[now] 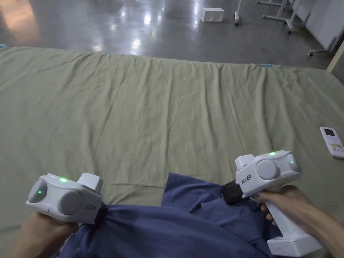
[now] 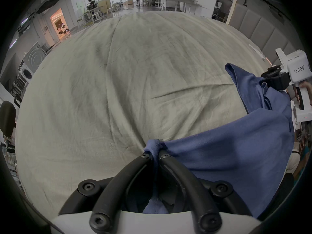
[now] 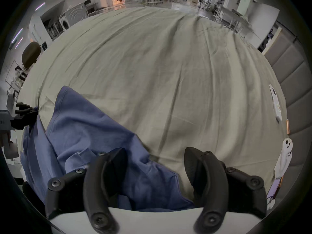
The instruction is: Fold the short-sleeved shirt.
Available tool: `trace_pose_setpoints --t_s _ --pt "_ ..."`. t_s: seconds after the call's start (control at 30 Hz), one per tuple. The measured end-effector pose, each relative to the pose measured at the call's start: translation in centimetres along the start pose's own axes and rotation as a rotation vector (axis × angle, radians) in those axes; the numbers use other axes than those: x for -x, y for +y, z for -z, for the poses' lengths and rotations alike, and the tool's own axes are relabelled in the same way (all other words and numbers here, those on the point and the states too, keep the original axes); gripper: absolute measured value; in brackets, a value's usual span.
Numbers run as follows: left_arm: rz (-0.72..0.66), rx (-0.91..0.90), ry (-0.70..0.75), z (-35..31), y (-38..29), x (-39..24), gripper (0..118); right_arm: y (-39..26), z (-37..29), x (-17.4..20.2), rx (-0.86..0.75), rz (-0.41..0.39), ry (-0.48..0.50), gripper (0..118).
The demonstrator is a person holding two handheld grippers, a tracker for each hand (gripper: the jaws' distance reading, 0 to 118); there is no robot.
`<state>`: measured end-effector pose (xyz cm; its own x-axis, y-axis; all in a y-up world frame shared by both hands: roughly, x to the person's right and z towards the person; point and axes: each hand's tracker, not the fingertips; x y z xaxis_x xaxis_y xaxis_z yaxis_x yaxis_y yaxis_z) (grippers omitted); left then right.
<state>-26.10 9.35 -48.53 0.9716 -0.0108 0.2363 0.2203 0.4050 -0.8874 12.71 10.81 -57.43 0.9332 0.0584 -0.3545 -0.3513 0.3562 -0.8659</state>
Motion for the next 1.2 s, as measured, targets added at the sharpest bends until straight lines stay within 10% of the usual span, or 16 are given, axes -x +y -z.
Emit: trace_pose_setpoints --t_s 0.07,0.2,0.57,1.2 --pt "0.002 -0.005 0.003 0.0 -0.1 0.0 6 0.4 -0.1 -0.1 0.006 0.082 0.018 63" --pt "0.002 -0.078 0.0 -0.7 -1.5 0.2 6 0.8 -1.7 -1.2 -0.036 0.152 0.111 3" --pt "-0.153 -0.537 -0.095 -19.4 -4.3 3.9 5 -4.7 -19.1 -3.7 -0.461 0.359 0.226 3" --pt "-0.193 -1.085 0.058 -49.9 -8.1 5.7 5 -9.7 -52.4 -2.6 -1.063 0.404 0.005 3"
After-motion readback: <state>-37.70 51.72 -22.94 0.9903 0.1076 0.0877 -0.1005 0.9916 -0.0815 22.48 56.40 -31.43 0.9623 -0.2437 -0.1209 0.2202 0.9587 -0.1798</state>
